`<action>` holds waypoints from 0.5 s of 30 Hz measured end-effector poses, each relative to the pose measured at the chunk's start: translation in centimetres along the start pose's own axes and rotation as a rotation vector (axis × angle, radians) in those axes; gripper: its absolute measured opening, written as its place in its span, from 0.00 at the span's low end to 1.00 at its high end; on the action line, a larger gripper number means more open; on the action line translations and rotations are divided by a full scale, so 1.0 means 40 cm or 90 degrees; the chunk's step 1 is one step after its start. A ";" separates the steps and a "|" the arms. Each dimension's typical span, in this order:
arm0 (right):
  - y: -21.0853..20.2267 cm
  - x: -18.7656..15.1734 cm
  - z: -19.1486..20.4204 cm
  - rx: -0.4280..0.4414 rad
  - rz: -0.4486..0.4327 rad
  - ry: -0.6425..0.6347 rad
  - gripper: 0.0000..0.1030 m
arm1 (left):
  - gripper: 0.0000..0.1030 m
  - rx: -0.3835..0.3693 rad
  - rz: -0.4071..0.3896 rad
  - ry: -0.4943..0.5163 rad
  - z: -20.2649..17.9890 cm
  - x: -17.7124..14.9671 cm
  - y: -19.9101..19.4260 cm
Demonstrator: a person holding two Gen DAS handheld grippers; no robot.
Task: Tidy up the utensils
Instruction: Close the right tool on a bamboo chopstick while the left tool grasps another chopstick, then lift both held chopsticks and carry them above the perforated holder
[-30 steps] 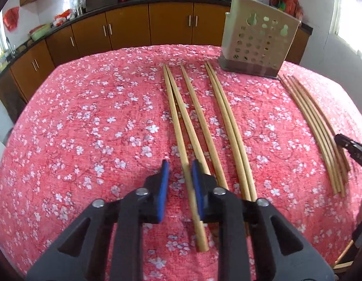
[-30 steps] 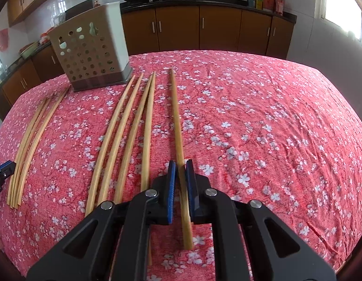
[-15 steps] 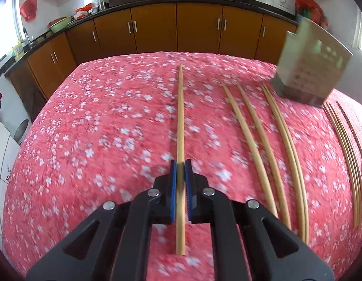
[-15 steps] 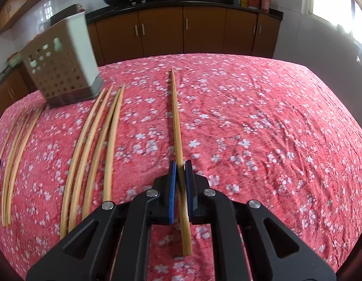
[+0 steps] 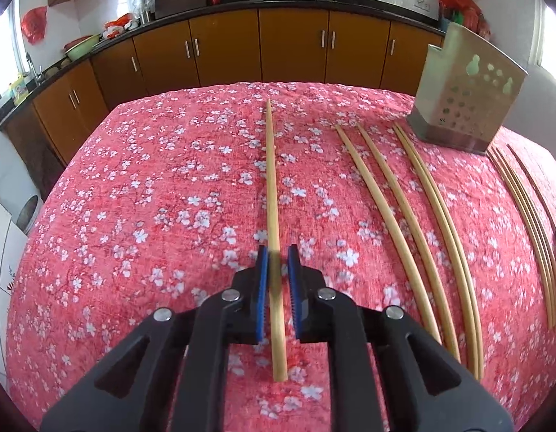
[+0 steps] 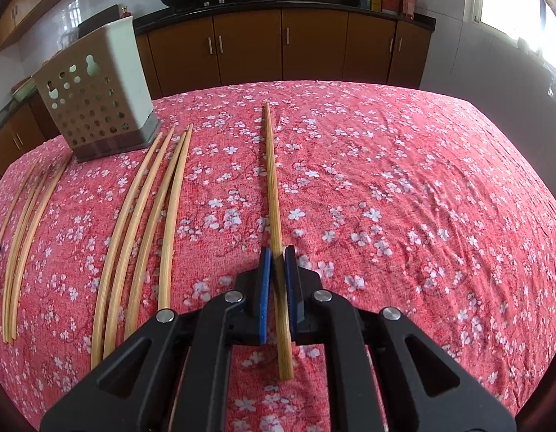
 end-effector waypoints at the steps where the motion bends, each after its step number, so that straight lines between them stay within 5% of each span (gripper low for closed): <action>1: -0.002 -0.003 0.000 0.001 -0.001 0.000 0.09 | 0.13 -0.001 0.000 0.001 0.001 -0.003 -0.002; 9: -0.031 0.001 -0.021 0.013 -0.015 0.015 0.08 | 0.08 0.001 -0.006 -0.006 0.006 -0.002 -0.020; 15: -0.137 0.055 -0.068 0.019 -0.098 0.043 0.08 | 0.08 -0.008 -0.102 0.000 -0.001 0.051 -0.145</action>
Point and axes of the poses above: each gripper's, at about its wrist camera, not at the fingertips, and y roughly the way its jaws point, z to its left, x to its top, the point moved 2 cm from there along y, roughly the way its jaws point, and after that the axes turned 9 degrees about -x, right-handed, at the moved point
